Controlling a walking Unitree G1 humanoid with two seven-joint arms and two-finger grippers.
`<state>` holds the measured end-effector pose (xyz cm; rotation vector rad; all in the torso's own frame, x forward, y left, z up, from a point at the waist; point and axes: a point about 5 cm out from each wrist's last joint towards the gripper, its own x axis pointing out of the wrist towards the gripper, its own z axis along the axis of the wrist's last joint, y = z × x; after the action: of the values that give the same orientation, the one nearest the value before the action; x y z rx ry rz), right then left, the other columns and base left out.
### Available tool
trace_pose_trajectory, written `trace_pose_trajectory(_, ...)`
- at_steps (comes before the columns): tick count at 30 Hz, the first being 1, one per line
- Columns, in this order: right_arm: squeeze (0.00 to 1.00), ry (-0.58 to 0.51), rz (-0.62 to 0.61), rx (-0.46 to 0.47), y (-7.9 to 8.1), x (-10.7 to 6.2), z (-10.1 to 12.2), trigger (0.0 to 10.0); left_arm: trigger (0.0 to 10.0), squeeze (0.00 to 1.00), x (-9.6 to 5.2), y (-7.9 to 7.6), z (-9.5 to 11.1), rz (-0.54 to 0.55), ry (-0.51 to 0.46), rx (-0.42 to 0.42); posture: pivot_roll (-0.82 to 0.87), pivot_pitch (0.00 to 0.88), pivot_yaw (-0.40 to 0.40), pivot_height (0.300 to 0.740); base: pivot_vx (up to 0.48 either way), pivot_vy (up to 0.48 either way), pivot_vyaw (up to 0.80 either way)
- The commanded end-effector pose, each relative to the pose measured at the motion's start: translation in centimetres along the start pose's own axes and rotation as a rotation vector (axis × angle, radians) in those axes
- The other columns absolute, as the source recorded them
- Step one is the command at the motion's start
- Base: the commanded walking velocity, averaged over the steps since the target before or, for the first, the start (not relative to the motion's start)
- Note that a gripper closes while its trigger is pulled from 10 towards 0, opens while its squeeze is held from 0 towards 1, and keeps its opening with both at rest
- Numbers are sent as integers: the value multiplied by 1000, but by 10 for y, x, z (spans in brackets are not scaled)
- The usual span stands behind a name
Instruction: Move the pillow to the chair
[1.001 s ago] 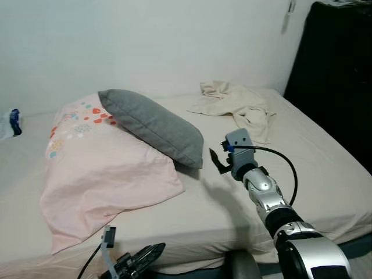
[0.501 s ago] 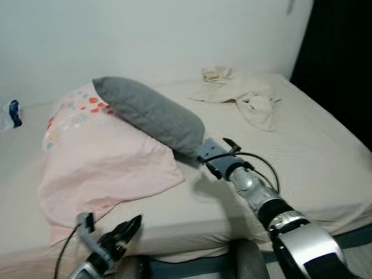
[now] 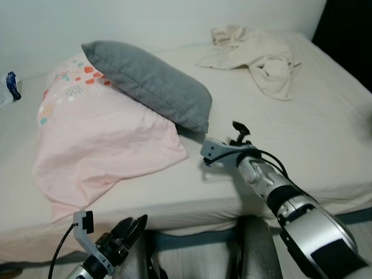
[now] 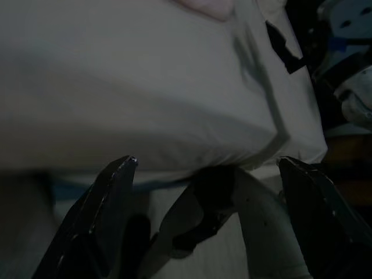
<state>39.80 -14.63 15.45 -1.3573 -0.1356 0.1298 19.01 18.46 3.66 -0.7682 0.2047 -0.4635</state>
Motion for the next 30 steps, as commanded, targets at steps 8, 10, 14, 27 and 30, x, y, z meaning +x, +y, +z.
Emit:
trace_pose_trajectory(8,0,-108,-121,-38,-19,8,22,10000,10000,0,-16,-20,20,2,-18,-13,249,445,157,560,0,0,0)
trace_pose_trajectory(10,0,-137,-170,-58,-30,11,27,10000,10000,0,-12,-32,21,-24,-23,-25,248,461,157,560,0,0,0)
trace_pose_trajectory(14,0,-154,-204,-78,-39,14,30,10000,10000,0,-10,-41,23,-45,-33,-36,246,473,150,560,0,0,0)
trace_pose_trajectory(27,0,-243,-353,-91,-78,22,48,10000,10000,0,-16,-63,36,-43,-74,-54,285,499,135,560,0,0,0)
trace_pose_trajectory(30,0,-262,-370,-78,-80,22,53,10000,10000,0,-15,-67,39,-52,-87,-55,299,507,136,560,0,0,0)
